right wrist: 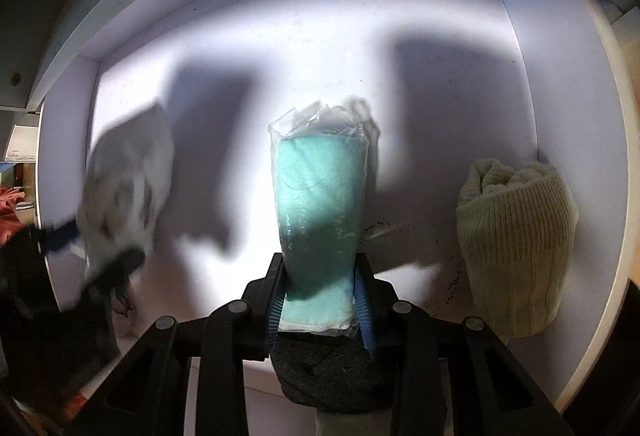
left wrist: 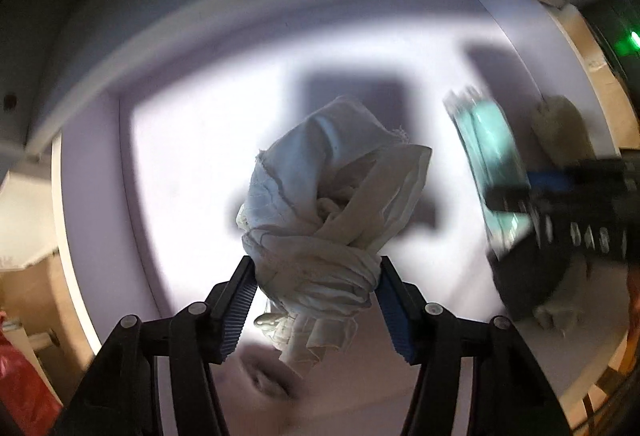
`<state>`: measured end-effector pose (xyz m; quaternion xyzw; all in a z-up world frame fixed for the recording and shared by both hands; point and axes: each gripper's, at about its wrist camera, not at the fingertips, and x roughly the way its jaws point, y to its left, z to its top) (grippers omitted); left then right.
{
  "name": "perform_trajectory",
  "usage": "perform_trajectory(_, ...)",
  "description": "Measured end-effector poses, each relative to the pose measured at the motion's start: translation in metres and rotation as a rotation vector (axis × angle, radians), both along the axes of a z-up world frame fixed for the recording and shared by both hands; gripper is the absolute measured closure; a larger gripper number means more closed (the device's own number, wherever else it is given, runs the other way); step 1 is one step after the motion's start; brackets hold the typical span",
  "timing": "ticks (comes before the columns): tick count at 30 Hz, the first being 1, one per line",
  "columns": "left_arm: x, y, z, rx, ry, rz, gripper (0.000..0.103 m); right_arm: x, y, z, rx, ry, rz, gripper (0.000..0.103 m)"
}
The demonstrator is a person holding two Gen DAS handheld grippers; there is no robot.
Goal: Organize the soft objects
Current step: 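Lift the white cloth with the left tool while the right tool holds the teal bundle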
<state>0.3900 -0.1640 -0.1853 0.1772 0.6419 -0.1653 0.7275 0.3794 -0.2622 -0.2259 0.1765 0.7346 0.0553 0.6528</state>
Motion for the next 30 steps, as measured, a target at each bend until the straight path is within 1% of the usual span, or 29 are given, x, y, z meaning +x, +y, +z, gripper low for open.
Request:
perform_trajectory(3, -0.007, -0.004, 0.002, 0.007, 0.005, -0.004, 0.042, 0.0, 0.0, 0.0, 0.001, 0.002, -0.002, 0.07)
perform_trajectory(6, -0.016, -0.013, 0.012, 0.028, -0.048, -0.02, 0.04, -0.001, -0.001, -0.001, 0.009, 0.005, -0.01, 0.07)
perform_trajectory(7, -0.03, -0.022, 0.016, 0.024, -0.066, -0.019, 0.039, -0.001, -0.002, -0.002, 0.013, 0.007, -0.014, 0.07)
perform_trajectory(10, -0.027, -0.036, 0.023, 0.001, -0.091, -0.015, 0.038, -0.003, -0.005, -0.004, 0.029, 0.018, -0.037, 0.07)
perform_trajectory(12, -0.017, -0.039, 0.021, 0.004, -0.102, -0.016, 0.038, -0.004, -0.008, -0.003, 0.036, 0.022, -0.053, 0.07)
perform_trajectory(13, -0.016, -0.031, 0.02, 0.008, -0.105, -0.01, 0.038, -0.005, -0.008, -0.003, 0.036, 0.021, -0.053, 0.07)
perform_trajectory(14, -0.011, -0.023, 0.014, 0.009, -0.102, -0.005, 0.038, -0.005, -0.008, -0.003, 0.035, 0.019, -0.049, 0.07)
perform_trajectory(15, -0.001, -0.029, 0.005, 0.008, -0.098, 0.001, 0.038, -0.005, -0.007, -0.003, 0.034, 0.017, -0.045, 0.07)
perform_trajectory(16, 0.007, -0.031, -0.014, 0.006, -0.096, 0.008, 0.038, -0.004, -0.007, -0.003, 0.033, 0.017, -0.043, 0.069)
perform_trajectory(19, 0.015, -0.033, -0.022, -0.016, -0.084, 0.02, 0.038, -0.004, -0.007, -0.002, 0.034, 0.018, -0.047, 0.068)
perform_trajectory(22, 0.018, -0.037, -0.026, -0.016, -0.09, 0.013, 0.036, -0.002, -0.005, -0.002, 0.032, 0.017, -0.046, 0.068)
perform_trajectory(25, 0.011, -0.029, -0.019, -0.019, -0.093, 0.012, 0.035, -0.002, -0.003, -0.001, 0.026, 0.012, -0.04, 0.068)
perform_trajectory(27, 0.005, -0.031, -0.023, -0.024, -0.093, 0.016, 0.035, -0.002, -0.002, 0.0, 0.024, 0.01, -0.035, 0.068)
perform_trajectory(30, 0.003, -0.025, -0.019, -0.035, -0.081, 0.029, 0.035, -0.003, -0.003, 0.001, 0.036, 0.016, -0.049, 0.069)
